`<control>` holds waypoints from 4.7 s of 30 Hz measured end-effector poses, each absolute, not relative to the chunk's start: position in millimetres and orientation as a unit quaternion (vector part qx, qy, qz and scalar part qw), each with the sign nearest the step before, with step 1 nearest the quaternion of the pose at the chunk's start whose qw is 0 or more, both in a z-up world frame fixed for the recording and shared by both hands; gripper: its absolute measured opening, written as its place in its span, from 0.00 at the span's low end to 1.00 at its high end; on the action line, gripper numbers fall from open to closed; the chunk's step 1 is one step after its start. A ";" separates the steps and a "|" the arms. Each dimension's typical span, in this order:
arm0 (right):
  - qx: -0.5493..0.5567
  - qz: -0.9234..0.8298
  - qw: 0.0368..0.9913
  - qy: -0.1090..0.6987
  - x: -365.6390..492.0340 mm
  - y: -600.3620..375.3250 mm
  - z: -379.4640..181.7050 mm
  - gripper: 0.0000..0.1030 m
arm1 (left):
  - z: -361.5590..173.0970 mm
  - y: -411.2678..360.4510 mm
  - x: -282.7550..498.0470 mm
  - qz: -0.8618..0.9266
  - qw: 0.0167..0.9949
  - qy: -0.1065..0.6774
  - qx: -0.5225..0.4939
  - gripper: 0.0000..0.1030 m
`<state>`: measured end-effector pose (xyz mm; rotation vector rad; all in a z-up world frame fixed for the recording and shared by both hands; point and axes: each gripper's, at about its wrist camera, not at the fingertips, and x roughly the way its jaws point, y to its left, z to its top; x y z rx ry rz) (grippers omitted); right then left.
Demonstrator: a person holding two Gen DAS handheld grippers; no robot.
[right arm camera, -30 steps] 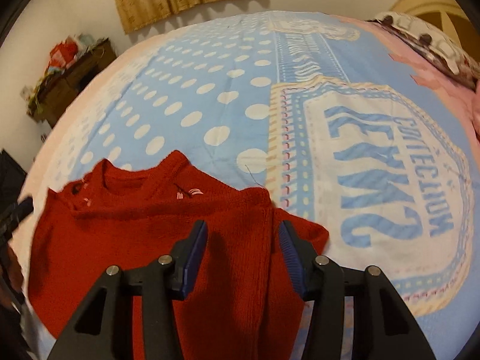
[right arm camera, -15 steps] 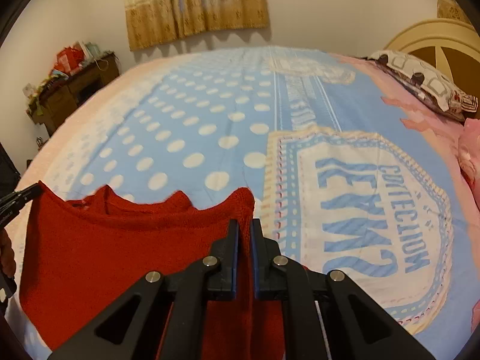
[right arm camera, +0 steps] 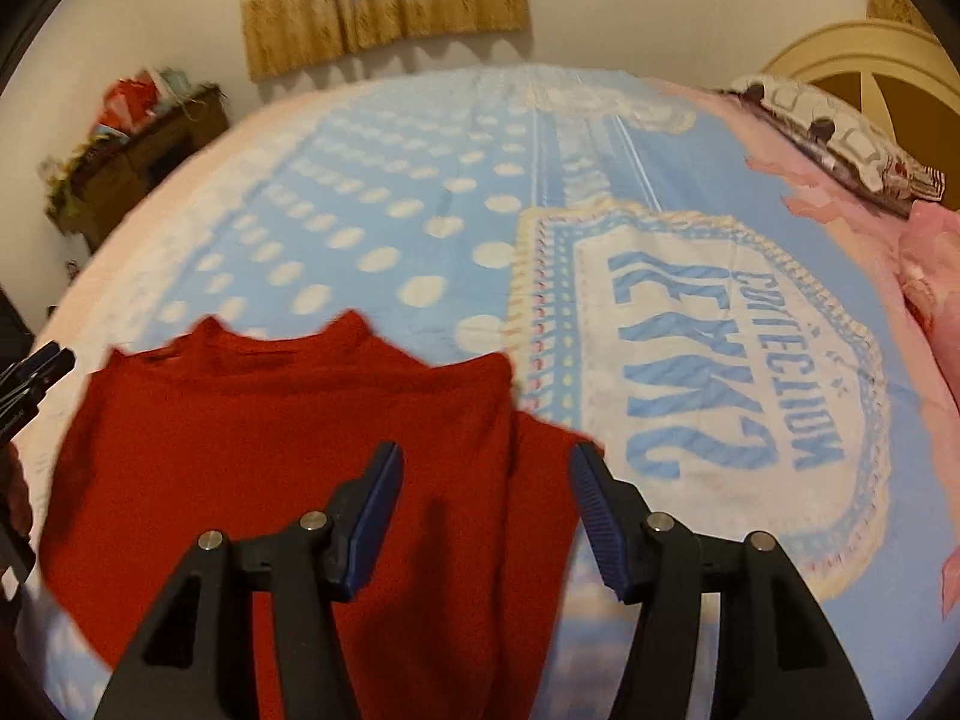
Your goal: Fold small clothes
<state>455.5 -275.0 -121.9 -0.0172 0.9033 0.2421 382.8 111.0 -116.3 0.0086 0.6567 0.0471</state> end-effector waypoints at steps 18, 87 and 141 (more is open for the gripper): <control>-0.048 0.170 0.884 0.433 338.0 -239.1 -140.8 0.57 | -158.9 88.2 289.4 0.012 0.920 0.389 0.037 0.84; -0.351 0.260 0.855 0.279 255.4 21.2 -176.1 0.59 | -161.5 151.0 359.0 0.004 0.903 0.425 -0.058 0.95; -0.329 0.221 0.894 0.208 223.5 -21.7 -116.2 0.08 | -134.5 155.3 411.2 -0.165 0.865 0.390 -0.270 0.13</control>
